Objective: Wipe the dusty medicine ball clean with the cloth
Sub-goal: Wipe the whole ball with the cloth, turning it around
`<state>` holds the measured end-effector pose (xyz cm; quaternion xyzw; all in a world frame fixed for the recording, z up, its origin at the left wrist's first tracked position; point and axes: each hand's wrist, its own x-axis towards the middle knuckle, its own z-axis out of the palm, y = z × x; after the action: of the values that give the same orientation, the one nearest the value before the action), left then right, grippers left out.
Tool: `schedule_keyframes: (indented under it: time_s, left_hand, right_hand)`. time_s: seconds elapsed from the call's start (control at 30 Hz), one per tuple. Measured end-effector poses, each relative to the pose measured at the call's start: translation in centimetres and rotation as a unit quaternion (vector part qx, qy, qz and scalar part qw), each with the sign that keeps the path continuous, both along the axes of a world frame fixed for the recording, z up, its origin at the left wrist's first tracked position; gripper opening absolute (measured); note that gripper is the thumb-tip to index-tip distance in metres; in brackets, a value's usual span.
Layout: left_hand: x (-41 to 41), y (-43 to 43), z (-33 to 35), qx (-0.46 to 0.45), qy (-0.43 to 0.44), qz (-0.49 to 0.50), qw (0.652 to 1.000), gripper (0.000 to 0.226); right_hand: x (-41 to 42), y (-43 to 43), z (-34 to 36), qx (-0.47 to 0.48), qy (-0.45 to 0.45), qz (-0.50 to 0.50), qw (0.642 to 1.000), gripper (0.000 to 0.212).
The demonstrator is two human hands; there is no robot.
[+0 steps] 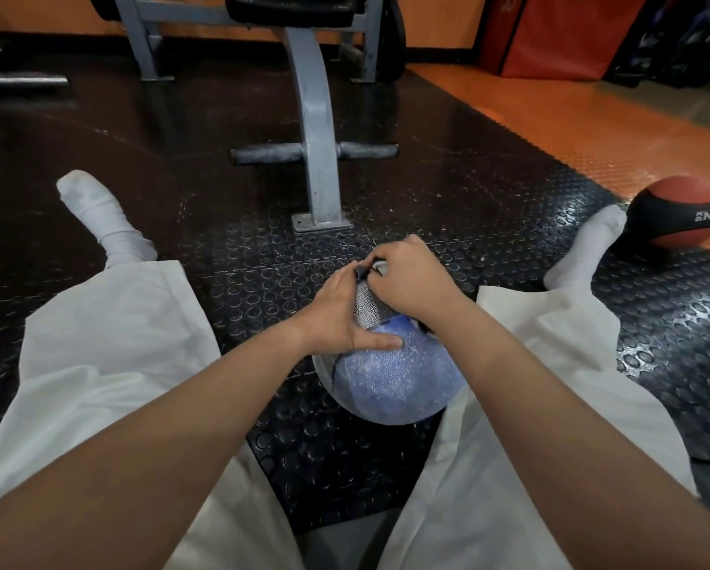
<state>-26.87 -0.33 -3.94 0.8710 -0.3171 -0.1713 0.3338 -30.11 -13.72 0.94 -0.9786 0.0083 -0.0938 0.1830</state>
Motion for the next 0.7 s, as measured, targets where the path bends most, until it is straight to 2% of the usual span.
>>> schedule_keyframes:
  time_s: [0.1,0.17,0.27,0.37,0.57,0.7]
  left_hand:
    - [0.5,0.3,0.2,0.003,0.016,0.007,1.0,0.141]
    - [0.8,0.4,0.3,0.0,0.027,0.004,1.0,0.144]
    - [1.1,0.3,0.4,-0.004,0.053,-0.003,0.999,0.131]
    - [1.2,0.0,0.3,0.003,0.039,-0.016,0.999,0.128]
    - [0.8,-0.9,0.4,0.008,0.019,-0.007,1.0,0.133]
    - [1.4,-0.9,1.0,0.011,0.058,-0.002,0.998,0.14]
  right_hand:
    - [0.7,0.5,-0.1,-0.03,0.013,-0.018,0.999,0.024]
    - [-0.6,0.7,-0.3,-0.027,-0.017,0.008,0.999,0.022]
    - [-3.5,1.0,-0.3,-0.021,-0.052,0.068,0.996,0.025]
    - [-3.9,0.6,0.5,-0.033,-0.024,0.084,0.996,0.028]
    - [0.5,-0.7,1.2,0.039,0.005,0.0,0.999,0.017]
    - [-0.5,-0.6,0.5,0.026,-0.012,0.01,1.0,0.021]
